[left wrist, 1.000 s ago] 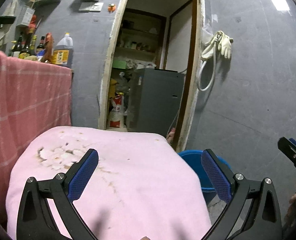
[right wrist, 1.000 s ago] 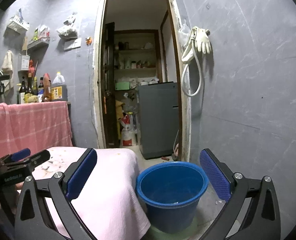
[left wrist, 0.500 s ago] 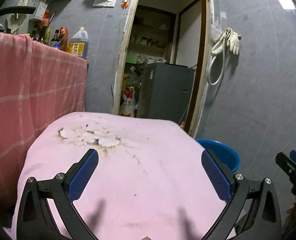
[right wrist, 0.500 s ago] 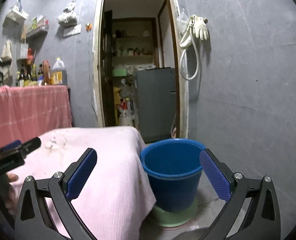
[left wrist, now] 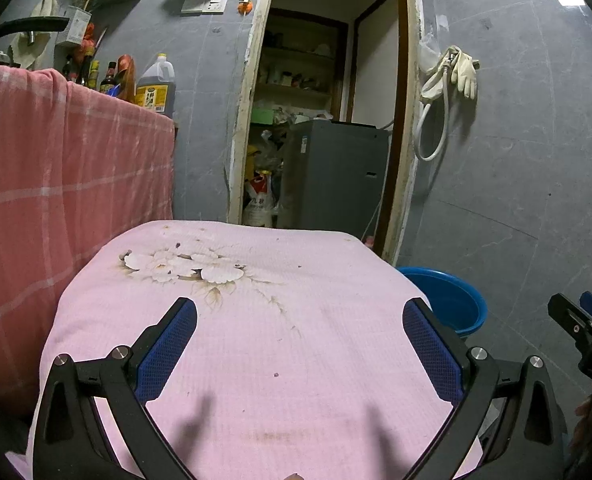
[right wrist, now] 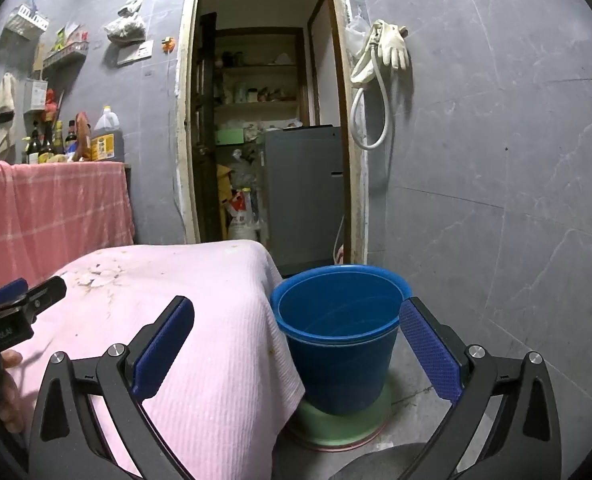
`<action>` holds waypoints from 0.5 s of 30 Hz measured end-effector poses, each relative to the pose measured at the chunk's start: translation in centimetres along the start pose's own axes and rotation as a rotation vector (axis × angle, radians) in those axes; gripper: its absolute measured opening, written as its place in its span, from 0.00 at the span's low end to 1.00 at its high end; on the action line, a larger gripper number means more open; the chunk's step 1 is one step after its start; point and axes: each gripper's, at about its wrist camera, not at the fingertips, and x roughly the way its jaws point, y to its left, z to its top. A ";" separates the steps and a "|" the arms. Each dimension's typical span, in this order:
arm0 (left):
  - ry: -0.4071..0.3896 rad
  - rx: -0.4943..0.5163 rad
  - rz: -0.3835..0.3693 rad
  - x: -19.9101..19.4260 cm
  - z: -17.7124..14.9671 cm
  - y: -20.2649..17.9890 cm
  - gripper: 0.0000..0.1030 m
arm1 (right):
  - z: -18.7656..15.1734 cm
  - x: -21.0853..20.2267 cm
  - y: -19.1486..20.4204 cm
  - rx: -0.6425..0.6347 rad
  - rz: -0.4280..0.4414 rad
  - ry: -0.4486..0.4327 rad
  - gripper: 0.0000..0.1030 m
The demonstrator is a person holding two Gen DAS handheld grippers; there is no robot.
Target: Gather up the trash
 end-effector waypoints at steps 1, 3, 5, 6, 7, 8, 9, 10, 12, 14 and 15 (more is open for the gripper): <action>0.001 -0.002 0.001 0.0 0.0 0.1 0.98 | 0.0 0.0 0.0 0.001 0.000 0.000 1.00; 0.002 -0.006 0.003 0.0 0.0 0.1 0.98 | 0.0 0.0 -0.1 0.002 0.001 0.000 1.00; 0.003 -0.005 0.005 0.0 0.1 0.1 0.98 | 0.0 0.0 -0.1 0.002 0.001 0.000 1.00; 0.003 -0.004 0.003 0.0 0.1 0.2 0.98 | 0.0 0.0 -0.1 0.004 0.002 0.000 1.00; 0.003 -0.004 0.003 0.0 0.1 0.3 0.98 | 0.0 0.0 -0.1 0.005 0.004 -0.001 1.00; 0.002 -0.005 0.003 0.0 0.1 0.3 0.98 | 0.1 0.0 -0.1 0.005 0.005 -0.001 1.00; 0.002 -0.005 0.003 0.0 0.1 0.3 0.98 | 0.1 0.0 -0.1 0.005 0.006 -0.001 1.00; 0.002 -0.005 0.002 0.0 0.1 0.4 0.98 | 0.1 0.0 -0.1 0.005 0.004 0.000 1.00; 0.002 -0.005 0.002 0.0 0.1 0.4 0.98 | 0.1 -0.1 -0.1 0.006 0.005 0.000 1.00; 0.003 -0.006 0.001 0.0 0.1 0.5 0.98 | 0.1 0.0 -0.1 0.005 0.005 0.000 1.00; 0.004 -0.005 0.001 0.0 0.1 0.5 0.98 | 0.2 0.0 -0.1 0.004 0.005 0.000 1.00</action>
